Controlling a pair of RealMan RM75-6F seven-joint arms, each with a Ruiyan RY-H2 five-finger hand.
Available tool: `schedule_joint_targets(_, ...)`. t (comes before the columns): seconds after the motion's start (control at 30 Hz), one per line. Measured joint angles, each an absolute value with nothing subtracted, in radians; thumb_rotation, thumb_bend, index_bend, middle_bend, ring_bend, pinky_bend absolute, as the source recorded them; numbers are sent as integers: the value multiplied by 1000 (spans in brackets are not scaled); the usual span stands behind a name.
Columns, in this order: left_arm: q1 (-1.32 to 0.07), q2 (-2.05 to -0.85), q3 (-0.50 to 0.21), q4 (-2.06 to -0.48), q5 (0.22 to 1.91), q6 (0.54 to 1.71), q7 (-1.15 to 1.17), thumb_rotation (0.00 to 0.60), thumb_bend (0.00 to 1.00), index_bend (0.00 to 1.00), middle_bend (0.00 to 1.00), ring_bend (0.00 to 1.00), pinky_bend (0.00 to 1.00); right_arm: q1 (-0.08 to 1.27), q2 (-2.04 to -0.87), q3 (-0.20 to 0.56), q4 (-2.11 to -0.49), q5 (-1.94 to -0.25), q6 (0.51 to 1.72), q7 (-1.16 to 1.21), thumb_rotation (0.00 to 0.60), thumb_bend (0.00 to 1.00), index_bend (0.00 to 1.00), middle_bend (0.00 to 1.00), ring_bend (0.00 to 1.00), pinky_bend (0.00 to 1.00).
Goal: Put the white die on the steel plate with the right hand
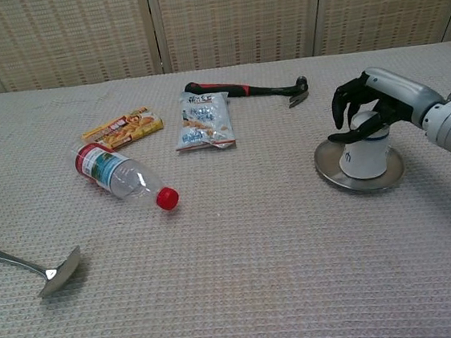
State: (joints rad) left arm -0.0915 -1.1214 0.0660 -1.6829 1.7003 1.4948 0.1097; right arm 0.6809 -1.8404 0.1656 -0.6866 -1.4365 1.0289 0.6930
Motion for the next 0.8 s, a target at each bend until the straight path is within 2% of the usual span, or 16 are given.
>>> schedule_joint_targets(0.2, -93, -1122, 66, -1682, 1698, 1491, 110, 600, 336, 377, 428, 364, 375, 687, -1903, 177, -529, -1433, 1071, 644, 600, 69, 600, 553, 565, 915)
schedule_joint_targets(0.3, -93, -1122, 66, -1682, 1698, 1490, 112, 600, 336, 377, 428, 364, 374, 688, -1920, 176, -505, -1435, 1075, 668, 600, 69, 600, 553, 565, 915)
schedule_joint_targets(0.8, -95, -1122, 68, -1684, 1693, 1481, 115, 600, 336, 377, 428, 363, 374, 687, -1820, 143, -717, -1462, 1012, 926, 600, 69, 600, 553, 565, 915)
